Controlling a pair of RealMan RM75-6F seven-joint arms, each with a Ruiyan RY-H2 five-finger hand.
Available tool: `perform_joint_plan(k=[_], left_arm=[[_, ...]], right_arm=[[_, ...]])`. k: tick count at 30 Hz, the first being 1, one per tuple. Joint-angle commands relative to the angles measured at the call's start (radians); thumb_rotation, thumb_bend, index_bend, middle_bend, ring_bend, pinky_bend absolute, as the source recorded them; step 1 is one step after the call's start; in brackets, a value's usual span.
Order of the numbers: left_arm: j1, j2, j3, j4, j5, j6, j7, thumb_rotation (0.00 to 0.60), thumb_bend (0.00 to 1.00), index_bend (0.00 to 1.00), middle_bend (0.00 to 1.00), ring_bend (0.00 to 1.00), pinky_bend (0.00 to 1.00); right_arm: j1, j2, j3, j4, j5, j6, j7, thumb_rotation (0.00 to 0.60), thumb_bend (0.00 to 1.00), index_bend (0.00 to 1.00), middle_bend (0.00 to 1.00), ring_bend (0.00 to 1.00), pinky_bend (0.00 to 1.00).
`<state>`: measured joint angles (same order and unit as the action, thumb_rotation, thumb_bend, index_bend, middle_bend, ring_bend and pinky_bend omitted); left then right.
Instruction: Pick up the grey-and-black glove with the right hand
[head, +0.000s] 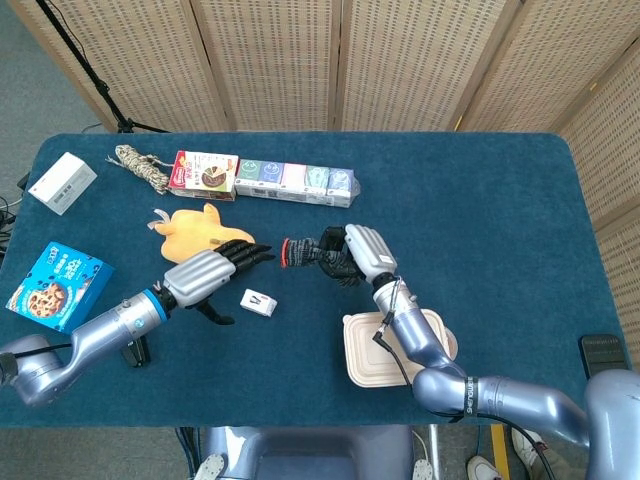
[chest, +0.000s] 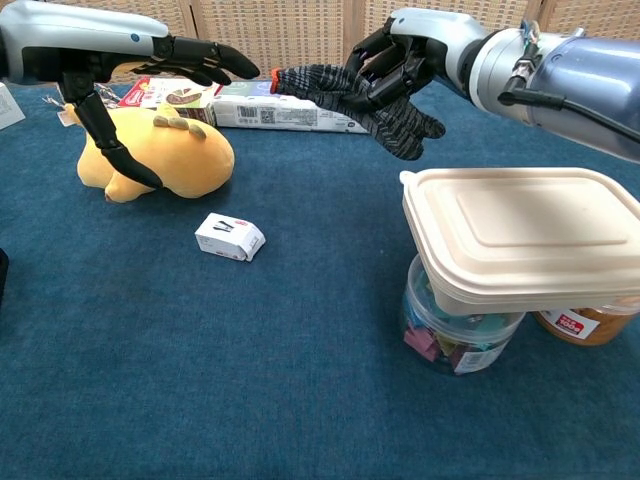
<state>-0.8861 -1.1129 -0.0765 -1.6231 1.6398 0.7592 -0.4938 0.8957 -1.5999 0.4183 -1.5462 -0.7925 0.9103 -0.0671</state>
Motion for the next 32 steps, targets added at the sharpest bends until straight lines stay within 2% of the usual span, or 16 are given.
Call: perform_joint_plan(k=[1, 32], left_arm=[[-0.016, -0.009, -0.005, -0.003, -0.023, -0.019, 0.031, 0.600, 0.04, 0.00, 0.00, 0.00, 0.00], [-0.061, -0.068, -0.032, -0.051, -0.179, -0.058, 0.206, 0.600, 0.04, 0.00, 0.00, 0.00, 0.00]], right_arm=[[0.003, 0.008, 0.005, -0.017, 0.030, -0.002, -0.009, 0.600, 0.48, 0.55, 0.60, 0.54, 0.61], [0.007, 0.026, -0.001, -0.074, 0.082, 0.005, 0.012, 0.600, 0.49, 0.55, 0.60, 0.54, 0.61]])
